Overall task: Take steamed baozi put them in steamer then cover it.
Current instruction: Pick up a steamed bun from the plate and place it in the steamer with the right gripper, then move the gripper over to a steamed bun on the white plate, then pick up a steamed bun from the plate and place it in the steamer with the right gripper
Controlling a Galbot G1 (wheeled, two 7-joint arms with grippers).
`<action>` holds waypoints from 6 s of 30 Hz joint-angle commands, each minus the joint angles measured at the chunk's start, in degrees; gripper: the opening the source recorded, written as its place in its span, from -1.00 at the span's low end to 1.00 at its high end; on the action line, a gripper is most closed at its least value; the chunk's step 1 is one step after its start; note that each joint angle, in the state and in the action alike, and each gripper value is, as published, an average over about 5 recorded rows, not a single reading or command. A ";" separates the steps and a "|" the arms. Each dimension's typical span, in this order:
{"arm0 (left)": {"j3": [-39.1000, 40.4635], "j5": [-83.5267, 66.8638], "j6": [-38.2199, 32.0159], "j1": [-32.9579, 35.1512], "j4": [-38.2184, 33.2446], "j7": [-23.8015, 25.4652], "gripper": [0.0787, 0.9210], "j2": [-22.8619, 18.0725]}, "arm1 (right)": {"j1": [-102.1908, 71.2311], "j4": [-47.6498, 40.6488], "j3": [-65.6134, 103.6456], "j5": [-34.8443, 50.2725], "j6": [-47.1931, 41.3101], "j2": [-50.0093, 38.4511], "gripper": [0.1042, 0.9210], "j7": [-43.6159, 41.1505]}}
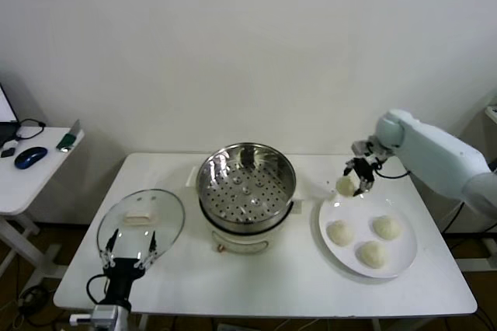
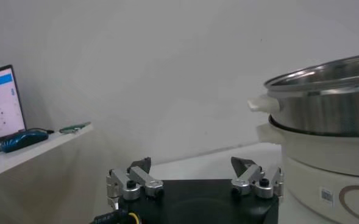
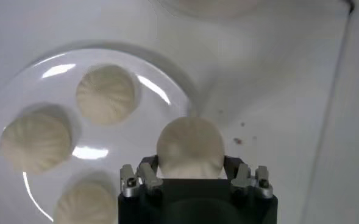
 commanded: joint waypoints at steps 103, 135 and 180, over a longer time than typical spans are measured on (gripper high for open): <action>0.37 0.33 -0.76 3.27 -1.18 -0.56 0.77 0.00 | -1.31 35.14 -17.25 14.33 -27.69 -23.64 0.76 12.14; -0.32 0.45 -1.01 4.16 -0.31 -0.76 0.77 -0.15 | -16.58 24.29 -3.80 11.57 -27.77 -13.27 0.76 13.31; 2.04 0.41 -1.19 4.92 -2.31 -1.13 0.77 -0.27 | 32.81 17.85 -33.00 46.45 -26.68 4.68 0.47 10.64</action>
